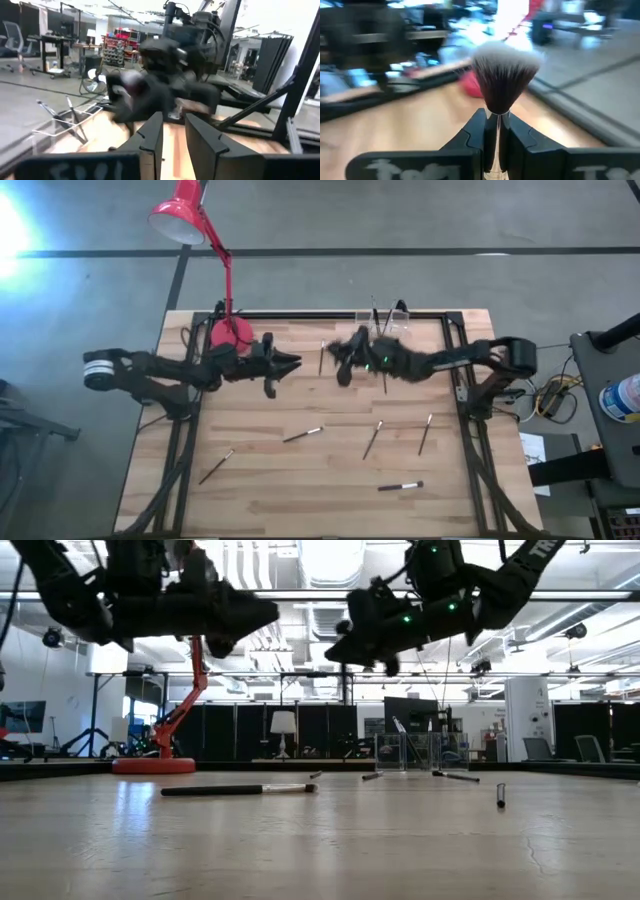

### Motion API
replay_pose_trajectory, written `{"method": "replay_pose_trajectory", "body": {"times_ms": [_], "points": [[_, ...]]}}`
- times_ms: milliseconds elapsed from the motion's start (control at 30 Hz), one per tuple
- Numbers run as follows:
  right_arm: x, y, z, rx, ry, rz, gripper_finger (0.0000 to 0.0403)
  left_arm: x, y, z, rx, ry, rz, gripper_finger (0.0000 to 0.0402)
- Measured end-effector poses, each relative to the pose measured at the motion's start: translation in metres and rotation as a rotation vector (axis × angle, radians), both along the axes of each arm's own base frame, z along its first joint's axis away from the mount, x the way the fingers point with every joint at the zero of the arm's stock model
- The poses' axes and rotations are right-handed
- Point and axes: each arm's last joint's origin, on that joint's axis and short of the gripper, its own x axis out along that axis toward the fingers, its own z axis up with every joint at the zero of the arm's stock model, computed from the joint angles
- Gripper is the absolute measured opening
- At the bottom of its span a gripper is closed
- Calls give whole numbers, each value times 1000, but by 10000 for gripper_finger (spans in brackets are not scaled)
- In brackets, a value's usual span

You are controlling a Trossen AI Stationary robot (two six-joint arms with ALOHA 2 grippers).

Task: Put items in baskets/containers
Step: Put the powder brush into the transparent organizer

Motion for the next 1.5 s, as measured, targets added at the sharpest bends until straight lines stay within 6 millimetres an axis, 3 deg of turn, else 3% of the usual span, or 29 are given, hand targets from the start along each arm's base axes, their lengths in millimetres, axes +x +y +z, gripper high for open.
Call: {"method": "replay_pose_trajectory", "body": {"times_ms": [300,500,733,1267,1500], "points": [[-68,-106,7,-20,186,-424,30,-16,8,-4,34,4,62,44],[-95,-149,-10,48,197,-513,30,-16,10,-7,35,15,72,35],[-99,-163,-25,85,196,-556,30,-17,10,-8,32,23,73,34],[-102,-161,-41,176,280,-600,36,-16,10,-11,7,50,70,34],[-103,-161,-42,213,263,-616,63,-16,10,-11,-9,47,68,35]]}}
